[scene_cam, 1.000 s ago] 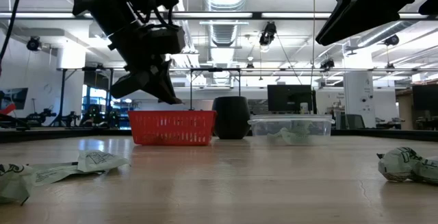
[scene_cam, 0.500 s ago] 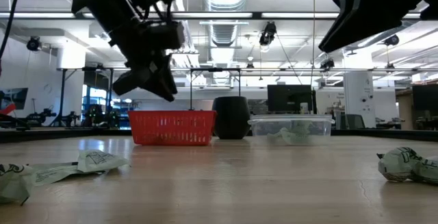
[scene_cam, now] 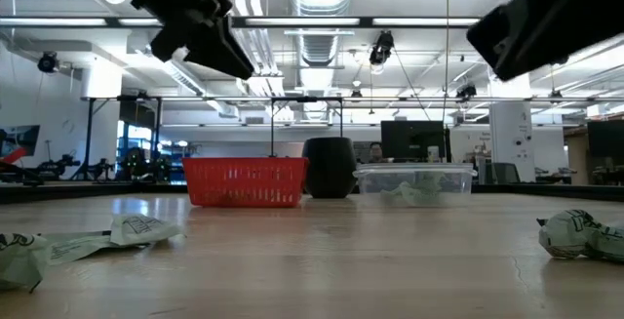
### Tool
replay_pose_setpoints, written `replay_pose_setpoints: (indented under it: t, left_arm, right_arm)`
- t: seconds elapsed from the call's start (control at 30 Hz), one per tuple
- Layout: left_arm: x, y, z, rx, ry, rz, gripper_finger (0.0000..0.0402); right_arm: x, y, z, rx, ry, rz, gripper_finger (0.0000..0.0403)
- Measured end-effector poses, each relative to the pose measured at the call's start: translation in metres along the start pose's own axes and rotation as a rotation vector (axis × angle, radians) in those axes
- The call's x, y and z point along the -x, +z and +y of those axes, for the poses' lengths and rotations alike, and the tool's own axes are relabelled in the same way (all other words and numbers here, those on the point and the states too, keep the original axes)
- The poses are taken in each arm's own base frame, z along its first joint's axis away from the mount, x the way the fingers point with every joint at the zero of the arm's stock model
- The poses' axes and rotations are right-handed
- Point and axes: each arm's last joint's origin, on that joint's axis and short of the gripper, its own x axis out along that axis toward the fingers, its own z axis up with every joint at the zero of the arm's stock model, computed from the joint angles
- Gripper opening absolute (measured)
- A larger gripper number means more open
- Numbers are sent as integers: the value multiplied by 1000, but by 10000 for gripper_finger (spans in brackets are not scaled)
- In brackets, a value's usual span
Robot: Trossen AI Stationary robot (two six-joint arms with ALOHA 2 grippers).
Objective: Pick and place items into bin
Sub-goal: Put the stevia packet into the transparent bin
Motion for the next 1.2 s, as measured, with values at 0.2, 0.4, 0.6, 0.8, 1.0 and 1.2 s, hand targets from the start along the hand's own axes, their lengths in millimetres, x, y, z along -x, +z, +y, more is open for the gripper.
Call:
replay_pose_setpoints:
  t: [0.2, 0.4, 0.6, 0.8, 1.0, 1.2]
  left_arm:
    - [8, 1, -4, 2, -21, -27, 99]
    - [10, 1, -9, -14, -35, -31, 99]
    - [10, 1, -10, -14, -36, -33, 99]
    - [10, 1, -10, -16, -35, -31, 99]
    - [10, 1, -10, -15, -35, -32, 99]
    - [10, 0, -10, -18, -34, -28, 99]
  right_arm:
    - [-20, -17, 2, -74, 3, 94, 76]
    - [-41, -26, 9, -119, 41, 120, 106]
    - [-50, -30, 10, -161, 37, 126, 142]
    - [-58, -30, 16, -194, 96, 120, 177]
    - [-71, -34, 22, -186, 125, 148, 195]
    - [-80, -37, 24, -172, 115, 168, 194]
